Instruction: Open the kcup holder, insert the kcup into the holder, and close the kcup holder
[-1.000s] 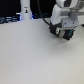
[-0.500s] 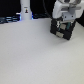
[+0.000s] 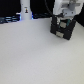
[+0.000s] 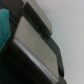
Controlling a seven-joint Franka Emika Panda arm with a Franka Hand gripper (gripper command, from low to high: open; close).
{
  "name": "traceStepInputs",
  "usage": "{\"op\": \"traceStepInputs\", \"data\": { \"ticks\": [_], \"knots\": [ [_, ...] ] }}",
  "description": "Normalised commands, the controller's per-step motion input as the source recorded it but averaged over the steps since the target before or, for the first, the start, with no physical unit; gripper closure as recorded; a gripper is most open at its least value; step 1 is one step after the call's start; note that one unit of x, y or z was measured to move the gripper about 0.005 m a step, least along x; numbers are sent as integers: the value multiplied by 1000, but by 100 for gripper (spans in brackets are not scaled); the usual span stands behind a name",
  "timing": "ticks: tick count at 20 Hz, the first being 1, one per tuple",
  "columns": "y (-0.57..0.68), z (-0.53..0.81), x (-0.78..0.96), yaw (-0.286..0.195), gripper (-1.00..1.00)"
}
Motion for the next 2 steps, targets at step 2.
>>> {"op": "traceStepInputs", "data": {
  "ticks": [2],
  "knots": [
    [171, 669, 73, -26, -100]
  ]
}}
